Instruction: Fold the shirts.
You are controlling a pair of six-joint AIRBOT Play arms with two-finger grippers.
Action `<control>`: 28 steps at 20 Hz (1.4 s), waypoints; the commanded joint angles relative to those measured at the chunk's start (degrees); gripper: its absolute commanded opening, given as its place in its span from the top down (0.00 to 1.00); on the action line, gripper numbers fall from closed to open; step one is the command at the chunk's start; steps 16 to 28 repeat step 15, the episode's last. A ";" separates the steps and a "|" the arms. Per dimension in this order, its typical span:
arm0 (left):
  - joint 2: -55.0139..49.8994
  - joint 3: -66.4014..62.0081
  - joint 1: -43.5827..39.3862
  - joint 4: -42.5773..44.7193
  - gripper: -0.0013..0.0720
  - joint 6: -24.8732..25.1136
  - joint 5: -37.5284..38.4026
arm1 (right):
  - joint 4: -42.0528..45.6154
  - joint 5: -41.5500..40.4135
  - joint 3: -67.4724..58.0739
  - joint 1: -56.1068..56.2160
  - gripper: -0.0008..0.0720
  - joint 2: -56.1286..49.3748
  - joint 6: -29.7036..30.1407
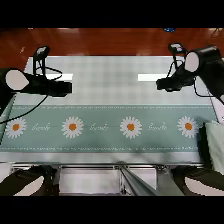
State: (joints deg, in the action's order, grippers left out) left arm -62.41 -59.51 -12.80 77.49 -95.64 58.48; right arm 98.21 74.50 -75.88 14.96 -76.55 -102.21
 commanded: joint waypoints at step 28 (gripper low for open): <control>-0.35 1.51 0.50 1.57 0.96 -1.14 0.50 | 2.49 0.46 2.78 1.22 0.95 -0.55 -1.07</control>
